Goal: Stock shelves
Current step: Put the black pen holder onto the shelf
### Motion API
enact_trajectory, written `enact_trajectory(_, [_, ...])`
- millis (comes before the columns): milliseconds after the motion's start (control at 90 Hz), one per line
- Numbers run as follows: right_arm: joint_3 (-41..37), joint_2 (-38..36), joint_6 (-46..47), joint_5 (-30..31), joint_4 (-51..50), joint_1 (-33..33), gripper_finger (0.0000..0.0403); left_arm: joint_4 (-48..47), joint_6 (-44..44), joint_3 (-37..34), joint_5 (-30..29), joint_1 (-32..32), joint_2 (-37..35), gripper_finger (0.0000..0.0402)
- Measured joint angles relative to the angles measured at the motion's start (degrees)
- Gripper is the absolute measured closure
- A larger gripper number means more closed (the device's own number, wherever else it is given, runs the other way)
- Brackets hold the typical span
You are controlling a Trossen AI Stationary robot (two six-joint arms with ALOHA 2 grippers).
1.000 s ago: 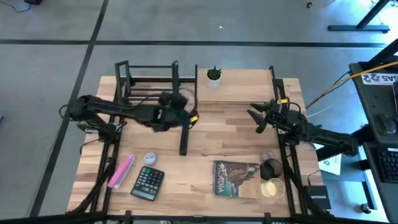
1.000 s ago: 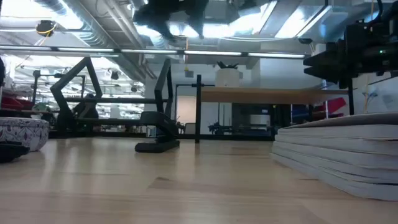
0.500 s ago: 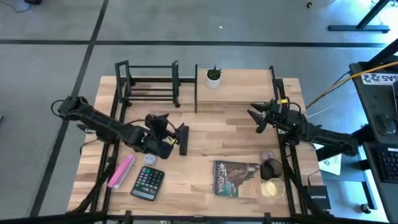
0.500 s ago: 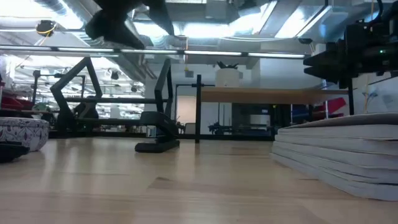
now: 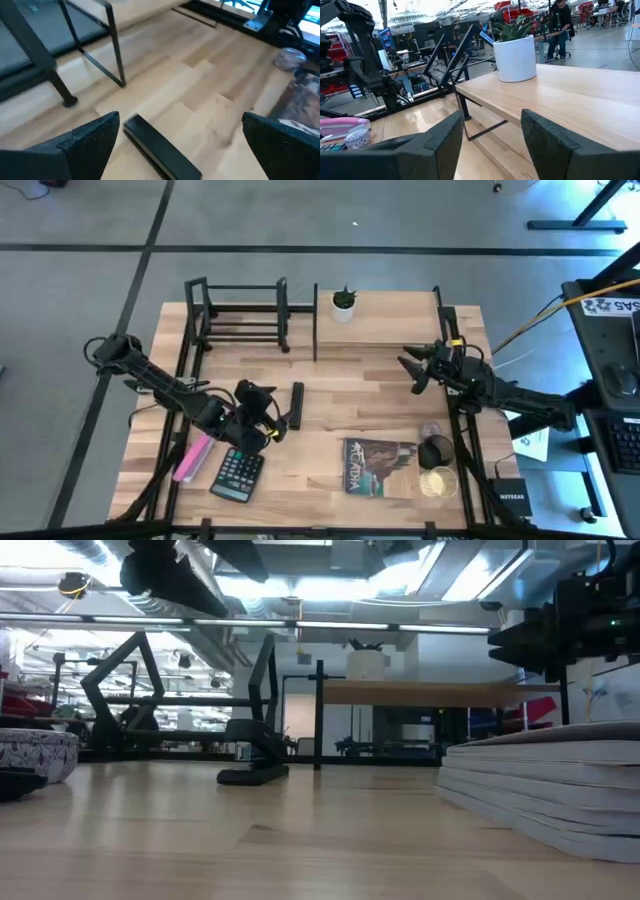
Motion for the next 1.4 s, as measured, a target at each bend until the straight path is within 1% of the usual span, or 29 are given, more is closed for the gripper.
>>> enact_trajectory(100, [0.02, 0.02, 1.11, -0.18, 0.59, -0.02, 0.0217, 0.04, -3.78, 0.00, 2.38, 0.00, 0.00, 0.0002])
enact_trajectory(167, [0.09, 0.06, 4.04, -3.76, 3.33, -0.02, 0.0217, 0.02, -5.79, 0.00, 2.88, 0.00, 0.00, 0.0002])
enact_trajectory(200, [0.09, 0.03, 4.34, -7.49, 5.56, -0.02, 0.0217, 0.02, -6.44, 0.00, 2.96, -0.01, 0.00, 0.0002])
enact_trajectory(289, [0.11, 0.27, 4.83, -21.65, 12.72, 0.15, 0.0217, 0.04, -6.54, 0.00, 2.95, 0.28, 0.00, 0.0002])
enact_trajectory(344, [0.19, 1.24, 6.37, -28.94, 18.74, 0.95, 0.0217, 0.07, -6.56, 0.00, 2.90, 0.58, 0.02, 0.0002])
enact_trajectory(389, [0.23, 2.26, 7.25, -33.33, 23.36, 2.27, 0.0217, 0.09, -6.99, 0.00, 2.86, 0.82, 0.00, 0.0002])
enact_trajectory(433, [0.30, 3.72, 7.23, -35.60, 27.08, 4.15, 0.0217, 0.09, -7.97, 0.00, 2.82, 0.86, 0.00, 0.0002])
enact_trajectory(478, [0.39, 5.63, 6.24, -35.85, 29.41, 6.44, 0.0217, 0.09, -8.69, 0.00, 2.82, 1.00, 0.02, 0.0002])
enact_trajectory(522, [0.71, 7.86, 4.56, -34.48, 30.05, 9.05, 0.0217, 0.13, -9.31, 0.00, 3.05, 1.05, 0.02, 0.0002])
enact_trajectory(667, [4.71, 18.72, -0.57, -26.55, 30.03, 18.30, 0.0217, 0.33, -8.60, 0.00, 6.82, 0.24, 0.04, 0.0002])
enact_trajectory(789, [10.08, 30.34, -4.54, -21.95, 29.99, 25.22, 0.0217, 0.35, -7.92, 0.00, 5.84, -2.32, 0.04, 0.0002])
enact_trajectory(878, [14.36, 38.78, -7.26, -20.45, 30.06, 28.88, 0.0217, 0.34, -7.96, 0.00, 4.40, -4.70, 0.04, 0.0002])
enact_trajectory(989, [19.79, 48.38, -8.71, -21.13, 29.97, 32.14, 0.0217, 0.28, -8.25, 0.02, 4.28, -7.66, 0.04, 0.0002])
enact_trajectory(1089, [25.02, 56.08, -3.04, -22.96, 30.08, 34.41, 0.0217, 0.30, -8.56, 0.02, 3.44, -10.21, 0.04, 0.0002])
enact_trajectory(1156, [28.69, 60.81, 2.21, -25.96, 29.89, 35.59, 0.0217, 0.31, -9.21, 0.02, 1.15, -11.78, 0.09, 0.0002])
enact_trajectory(1211, [32.28, 64.18, 3.03, -29.54, 28.72, 36.15, 0.0217, 0.30, -9.91, 0.02, -1.15, -12.91, 0.14, 0.0002])
enact_trajectory(1256, [35.98, 66.30, 3.49, -31.97, 25.08, 36.32, 0.0217, 0.28, -10.65, 0.02, -2.62, -13.83, 0.15, 0.0002])
enact_trajectory(1300, [40.42, 67.78, 4.22, -33.25, 17.87, 37.14, 0.0217, 0.31, -11.07, 0.02, -3.86, -14.56, 0.17, 0.0002])
enact_trajectory(1344, [45.40, 68.52, 4.22, -32.73, 7.37, 38.28, 0.0217, 0.31, -11.43, 0.02, -4.82, -15.24, 0.19, 0.0002])
enact_trajectory(1400, [52.64, 69.52, 4.12, -30.00, -8.66, 40.00, 0.0217, 0.28, -12.02, 0.02, -5.53, -15.99, 0.20, 0.0002])
